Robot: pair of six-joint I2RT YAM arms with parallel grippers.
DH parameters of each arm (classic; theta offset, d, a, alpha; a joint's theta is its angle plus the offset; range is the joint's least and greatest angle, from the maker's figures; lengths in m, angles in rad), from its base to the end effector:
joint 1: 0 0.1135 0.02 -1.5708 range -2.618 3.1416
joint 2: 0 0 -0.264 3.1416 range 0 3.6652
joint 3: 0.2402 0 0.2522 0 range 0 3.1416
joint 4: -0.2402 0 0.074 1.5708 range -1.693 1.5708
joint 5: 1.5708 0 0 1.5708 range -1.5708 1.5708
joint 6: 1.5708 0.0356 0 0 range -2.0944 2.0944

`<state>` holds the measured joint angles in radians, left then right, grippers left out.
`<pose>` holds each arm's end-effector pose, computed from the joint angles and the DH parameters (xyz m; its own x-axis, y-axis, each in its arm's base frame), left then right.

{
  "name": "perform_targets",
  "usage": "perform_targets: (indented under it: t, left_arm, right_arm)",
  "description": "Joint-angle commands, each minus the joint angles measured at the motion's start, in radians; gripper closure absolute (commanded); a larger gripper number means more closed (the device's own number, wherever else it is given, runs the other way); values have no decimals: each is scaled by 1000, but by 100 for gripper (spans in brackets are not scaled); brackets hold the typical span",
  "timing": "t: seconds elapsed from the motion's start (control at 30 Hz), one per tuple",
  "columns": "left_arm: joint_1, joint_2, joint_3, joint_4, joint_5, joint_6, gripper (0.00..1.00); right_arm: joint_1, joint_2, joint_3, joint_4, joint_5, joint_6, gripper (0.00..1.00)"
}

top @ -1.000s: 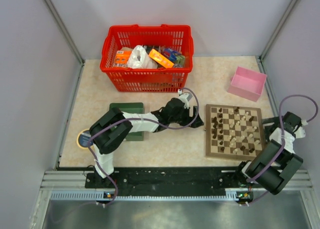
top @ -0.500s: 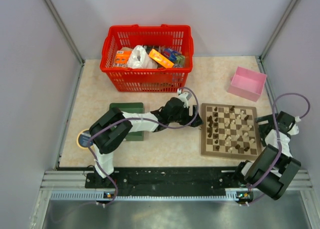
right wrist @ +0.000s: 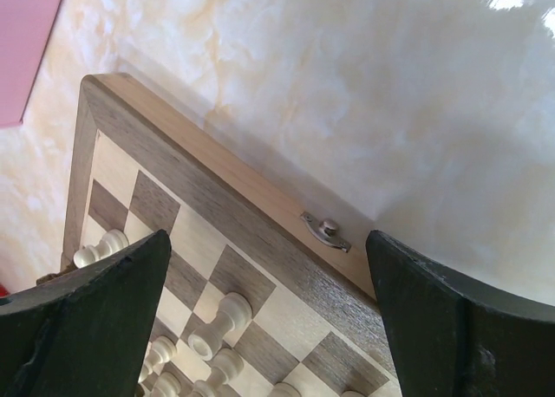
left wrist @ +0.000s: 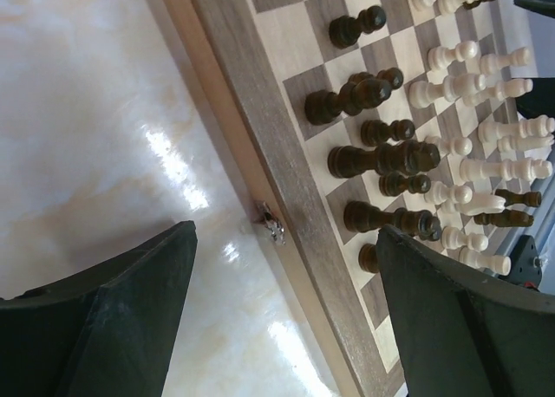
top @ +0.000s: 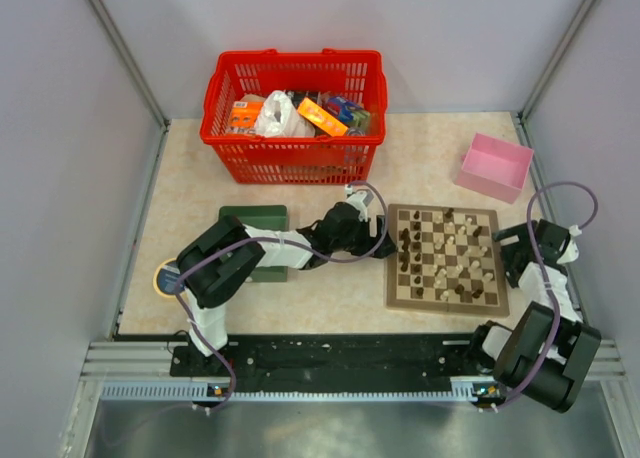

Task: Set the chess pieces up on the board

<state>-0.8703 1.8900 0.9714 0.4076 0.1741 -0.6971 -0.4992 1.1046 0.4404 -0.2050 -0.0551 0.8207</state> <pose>0.2495 -0.3055 0.1526 -0.7876 -0.0467 -0.6144 0.4496 0.6382 -0.6249 0.1782 -0.0949 0.1619 -0.1303 0.9031 -0.4092 0.7952 0.3417 0.5009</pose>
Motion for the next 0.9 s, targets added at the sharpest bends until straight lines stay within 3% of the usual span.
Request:
perform_targets:
  t: [0.0, 0.87]
  left_arm:
    - [13, -77, -43, 72, -45, -21, 11]
    - [63, -192, -200, 66, -165, -59, 14]
  right_arm:
    - [50, -20, -55, -77, -77, 78, 5]
    - [405, -9, -75, -27, 6, 259, 6]
